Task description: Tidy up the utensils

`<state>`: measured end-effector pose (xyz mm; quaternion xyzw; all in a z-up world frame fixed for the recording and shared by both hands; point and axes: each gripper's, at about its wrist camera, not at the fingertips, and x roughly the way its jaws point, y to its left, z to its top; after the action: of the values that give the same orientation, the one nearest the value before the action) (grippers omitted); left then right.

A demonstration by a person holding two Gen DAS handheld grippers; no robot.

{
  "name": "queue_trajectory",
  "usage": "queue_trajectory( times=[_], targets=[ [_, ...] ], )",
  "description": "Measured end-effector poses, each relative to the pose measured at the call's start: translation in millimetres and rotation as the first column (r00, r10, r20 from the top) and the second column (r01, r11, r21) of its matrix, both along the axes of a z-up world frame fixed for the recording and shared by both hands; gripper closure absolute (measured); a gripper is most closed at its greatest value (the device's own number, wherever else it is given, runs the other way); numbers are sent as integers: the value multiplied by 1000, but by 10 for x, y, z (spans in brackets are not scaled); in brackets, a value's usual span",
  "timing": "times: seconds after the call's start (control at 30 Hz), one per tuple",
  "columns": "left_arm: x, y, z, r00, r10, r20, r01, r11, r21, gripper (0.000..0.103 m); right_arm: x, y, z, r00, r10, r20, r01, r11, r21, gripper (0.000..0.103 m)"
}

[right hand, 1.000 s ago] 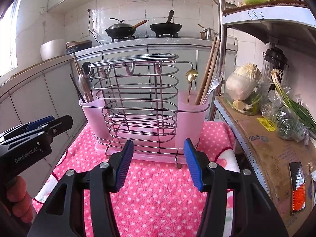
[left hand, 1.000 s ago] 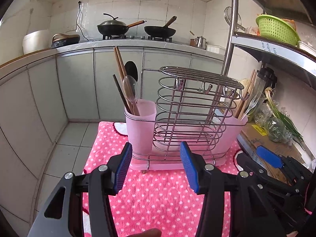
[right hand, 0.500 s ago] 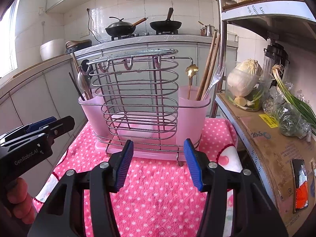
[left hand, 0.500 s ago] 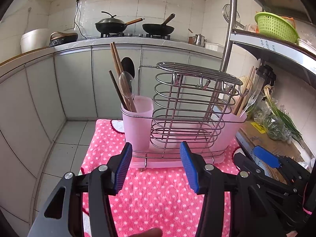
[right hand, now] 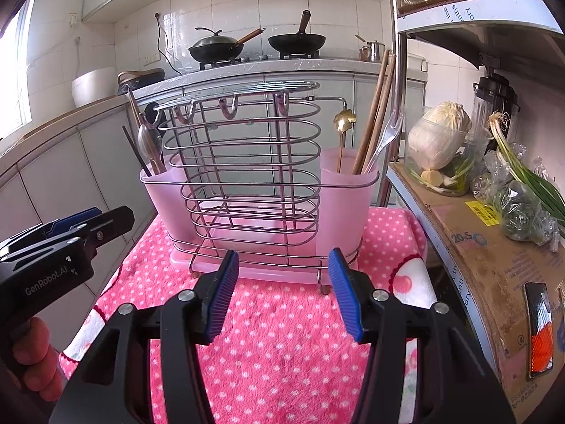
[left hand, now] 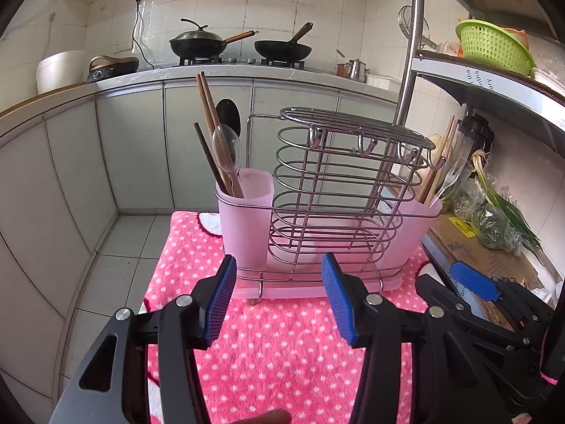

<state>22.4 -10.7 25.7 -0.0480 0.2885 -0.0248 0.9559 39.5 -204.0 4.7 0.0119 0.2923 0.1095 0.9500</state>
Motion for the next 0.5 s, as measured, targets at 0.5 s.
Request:
queue_trajectory(
  times=[0.5],
  targets=[
    [15,8,-15,1000,-7,-4,7,1000,3,53,12,1,9,1000,-1,-1,1,1000,-2,49]
  ],
)
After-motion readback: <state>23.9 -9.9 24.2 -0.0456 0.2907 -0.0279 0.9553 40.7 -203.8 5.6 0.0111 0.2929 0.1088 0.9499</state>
